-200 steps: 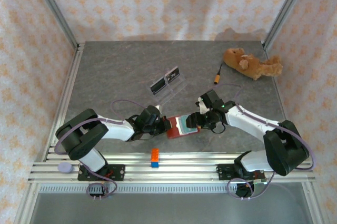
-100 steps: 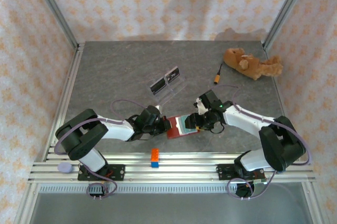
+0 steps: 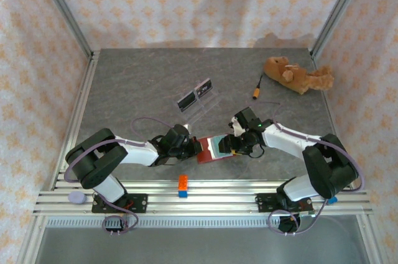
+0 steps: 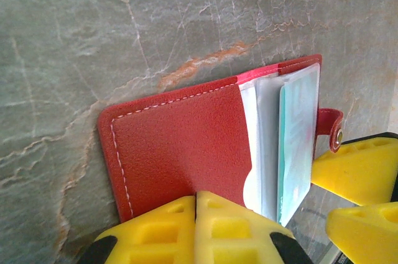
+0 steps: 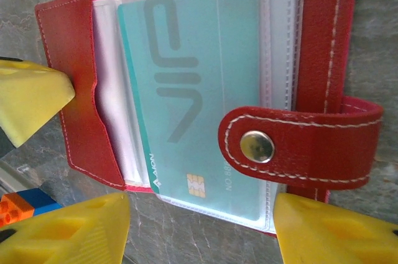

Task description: Put the credit cards into the card holder

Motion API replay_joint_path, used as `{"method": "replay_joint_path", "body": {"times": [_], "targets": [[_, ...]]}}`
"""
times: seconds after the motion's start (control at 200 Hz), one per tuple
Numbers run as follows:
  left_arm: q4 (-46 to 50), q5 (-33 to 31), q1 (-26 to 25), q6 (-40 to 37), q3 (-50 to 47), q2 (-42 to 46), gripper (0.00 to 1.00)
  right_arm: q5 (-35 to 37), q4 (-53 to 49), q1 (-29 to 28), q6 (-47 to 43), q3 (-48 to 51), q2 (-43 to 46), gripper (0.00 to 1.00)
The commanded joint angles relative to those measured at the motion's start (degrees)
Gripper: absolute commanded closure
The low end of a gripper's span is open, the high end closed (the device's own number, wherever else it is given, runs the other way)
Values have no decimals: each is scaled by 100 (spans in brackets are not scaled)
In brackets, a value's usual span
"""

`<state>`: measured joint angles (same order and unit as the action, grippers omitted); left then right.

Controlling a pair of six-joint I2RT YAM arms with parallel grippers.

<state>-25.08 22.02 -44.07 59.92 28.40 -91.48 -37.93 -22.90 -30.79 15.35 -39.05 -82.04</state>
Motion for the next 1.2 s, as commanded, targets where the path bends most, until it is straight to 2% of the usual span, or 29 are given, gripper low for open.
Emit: {"method": "replay_joint_path", "body": {"times": [0.0, 0.821, 1.197], "targets": [[504, -161, 50, -51, -133, -38, 100, -265, 221, 5, -54, 134, -94, 38], [443, -154, 48, -42, -168, -52, 100, -1200, 789, 2, 98, 138, -200, 40], [418, -141, 82, 6, -220, 272, 99, -1532, 962, 2, 100, 100, -95, 39]]}}
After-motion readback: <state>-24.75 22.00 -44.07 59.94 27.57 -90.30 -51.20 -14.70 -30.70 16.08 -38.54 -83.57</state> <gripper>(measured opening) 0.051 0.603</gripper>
